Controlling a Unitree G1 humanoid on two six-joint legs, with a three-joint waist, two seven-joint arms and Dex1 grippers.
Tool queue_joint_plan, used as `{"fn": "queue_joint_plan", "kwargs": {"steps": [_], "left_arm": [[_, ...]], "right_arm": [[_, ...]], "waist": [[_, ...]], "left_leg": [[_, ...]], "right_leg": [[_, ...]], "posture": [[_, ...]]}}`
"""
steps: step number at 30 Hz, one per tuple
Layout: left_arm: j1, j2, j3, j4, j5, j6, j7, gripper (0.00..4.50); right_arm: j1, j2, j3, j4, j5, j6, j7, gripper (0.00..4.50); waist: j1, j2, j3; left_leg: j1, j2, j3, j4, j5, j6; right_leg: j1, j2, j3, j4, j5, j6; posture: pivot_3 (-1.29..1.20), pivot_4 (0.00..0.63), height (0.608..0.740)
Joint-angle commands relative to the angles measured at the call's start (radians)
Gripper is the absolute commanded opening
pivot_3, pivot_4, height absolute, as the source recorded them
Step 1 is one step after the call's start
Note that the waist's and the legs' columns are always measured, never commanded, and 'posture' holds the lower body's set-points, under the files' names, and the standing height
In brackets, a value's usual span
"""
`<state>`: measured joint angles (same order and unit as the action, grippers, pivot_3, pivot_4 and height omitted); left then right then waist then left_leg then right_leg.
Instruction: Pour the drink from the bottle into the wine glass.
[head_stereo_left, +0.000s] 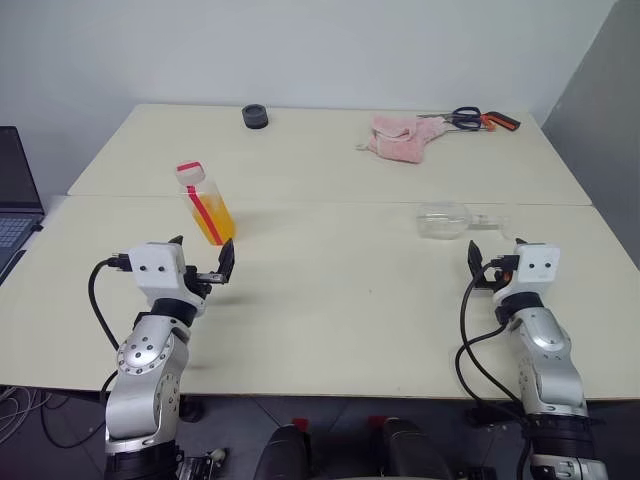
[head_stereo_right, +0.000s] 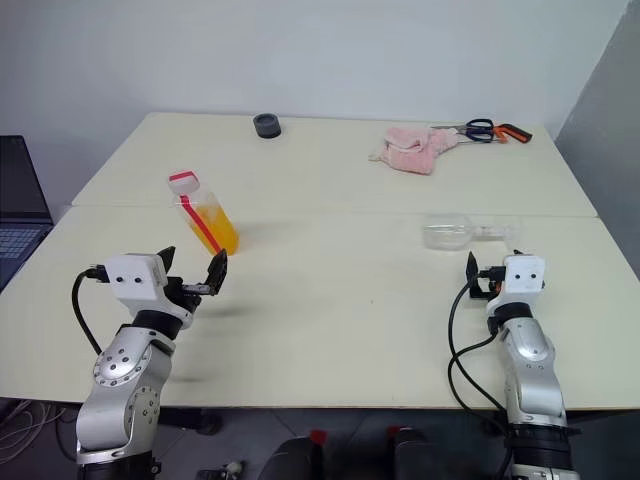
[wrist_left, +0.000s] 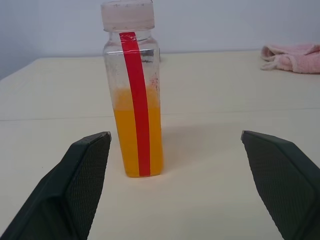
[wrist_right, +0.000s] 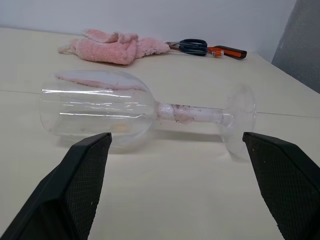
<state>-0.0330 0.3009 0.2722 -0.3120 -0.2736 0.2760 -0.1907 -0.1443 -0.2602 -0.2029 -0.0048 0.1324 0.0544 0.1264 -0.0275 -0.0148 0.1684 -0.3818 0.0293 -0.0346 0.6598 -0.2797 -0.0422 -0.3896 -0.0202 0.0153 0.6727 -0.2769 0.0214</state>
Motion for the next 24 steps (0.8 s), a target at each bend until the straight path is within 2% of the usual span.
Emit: {"fn": "queue_joint_plan", "kwargs": {"steps": [1, 17, 24], "left_arm": [[-0.01, 0.004, -0.001, -0.022, 0.002, -0.024, -0.01, 4.47], [-0.009, 0.008, -0.009, -0.017, 0.04, -0.069, -0.029, 4.47], [-0.02, -0.002, 0.024, 0.009, -0.003, -0.084, -0.03, 4.47]], "right_arm": [[-0.01, -0.007, -0.011, -0.043, -0.002, -0.007, -0.004, 4.5], [-0.005, -0.012, 0.005, -0.045, -0.011, -0.009, 0.012, 4.5], [0.019, -0.019, 0.045, -0.082, 0.004, -0.018, 0.087, 4.5]], "waist": [[0.0, 0.0, 0.0], [0.0, 0.0, 0.0], [0.0, 0.0, 0.0]], "left_leg": [[0.0, 0.0, 0.0, 0.0, 0.0, 0.0], [0.0, 0.0, 0.0, 0.0, 0.0, 0.0], [0.0, 0.0, 0.0, 0.0, 0.0, 0.0]], "right_leg": [[0.0, 0.0, 0.0, 0.0, 0.0, 0.0], [0.0, 0.0, 0.0, 0.0, 0.0, 0.0], [0.0, 0.0, 0.0, 0.0, 0.0, 0.0]], "posture": [[0.0, 0.15, 0.74], [0.0, 0.15, 0.74], [0.0, 0.15, 0.74]]}}
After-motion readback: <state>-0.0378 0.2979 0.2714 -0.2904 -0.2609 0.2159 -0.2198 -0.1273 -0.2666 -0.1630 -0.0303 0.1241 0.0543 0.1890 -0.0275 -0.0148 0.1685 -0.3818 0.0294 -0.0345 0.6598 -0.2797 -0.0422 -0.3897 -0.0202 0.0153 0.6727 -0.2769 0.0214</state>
